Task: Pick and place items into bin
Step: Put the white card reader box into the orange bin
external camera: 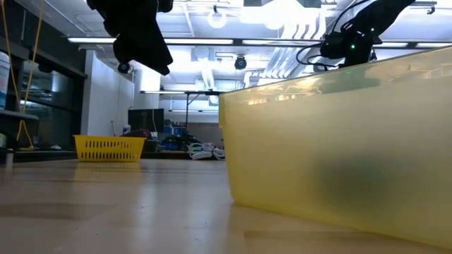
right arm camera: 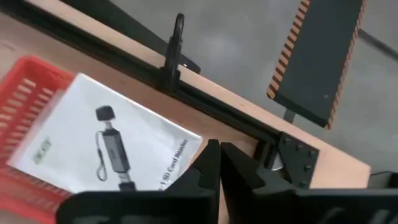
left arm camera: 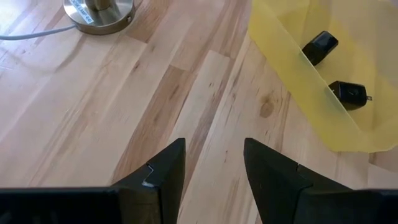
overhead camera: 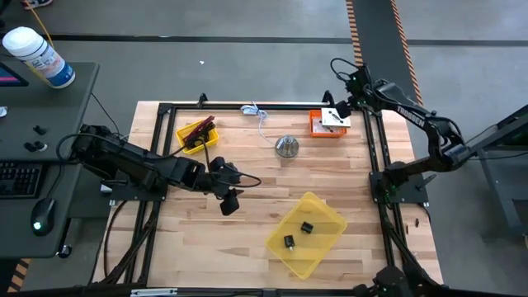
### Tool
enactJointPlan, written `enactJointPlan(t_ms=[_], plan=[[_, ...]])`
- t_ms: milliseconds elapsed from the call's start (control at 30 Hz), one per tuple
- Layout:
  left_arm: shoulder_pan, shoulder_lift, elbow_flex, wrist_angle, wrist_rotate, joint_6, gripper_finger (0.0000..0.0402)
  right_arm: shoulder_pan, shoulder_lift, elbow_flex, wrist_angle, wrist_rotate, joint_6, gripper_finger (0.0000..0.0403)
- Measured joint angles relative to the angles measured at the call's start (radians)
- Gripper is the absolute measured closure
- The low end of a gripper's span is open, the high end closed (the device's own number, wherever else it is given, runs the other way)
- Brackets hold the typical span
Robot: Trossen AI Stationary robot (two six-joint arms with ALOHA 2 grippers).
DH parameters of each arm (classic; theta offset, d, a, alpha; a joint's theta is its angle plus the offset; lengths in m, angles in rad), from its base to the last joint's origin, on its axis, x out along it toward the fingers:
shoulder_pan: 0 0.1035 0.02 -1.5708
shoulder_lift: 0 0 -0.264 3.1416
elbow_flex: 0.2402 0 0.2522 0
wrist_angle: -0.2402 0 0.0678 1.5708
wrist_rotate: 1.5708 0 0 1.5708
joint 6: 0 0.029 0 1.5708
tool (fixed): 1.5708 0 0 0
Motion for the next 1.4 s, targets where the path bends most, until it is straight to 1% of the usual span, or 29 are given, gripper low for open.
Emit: enactJointPlan(t_ms=[200,267,333,467,600,833,1033,1233,1400], plan=[[0.000,0.000,0.000,0.039,-0.034,0.001,0.0252,-0.001,0.038,0.000,0.006,-0.021,0.163,0.0402],[0.000,0.000,0.000,0.051,-0.043,0.007,0.0252,-0.001,0.067,0.000,-0.010,-0.064,0.207,0.0402],[0.000,0.000,0.000,0.051,-0.051,0.012,0.0252,0.002,0.091,0.000,-0.015,-0.113,0.218,0.0402],[0.000,0.000,0.000,0.049,-0.051,0.043,0.0252,0.028,0.099,0.000,-0.004,-0.130,0.220,0.0402],[0.000,0.000,0.000,0.048,-0.051,0.084,0.0252,0.048,0.099,0.000,-0.002,-0.244,0.209,0.0402],[0.000,0.000,0.000,0.049,-0.050,0.148,0.0252,0.141,0.107,0.000,0.035,-0.231,0.225,0.0402],[0.000,0.000,0.000,0.056,-0.050,0.158,0.0252,0.185,0.192,0.000,0.039,-0.220,0.226,0.0403],[0.001,0.000,0.000,0.081,-0.058,0.098,0.0252,0.212,0.227,0.000,0.104,-0.277,0.220,0.0403],[0.001,0.000,0.000,0.102,-0.096,0.075,0.0252,0.207,0.227,0.000,0.106,-0.271,0.212,0.0403]])
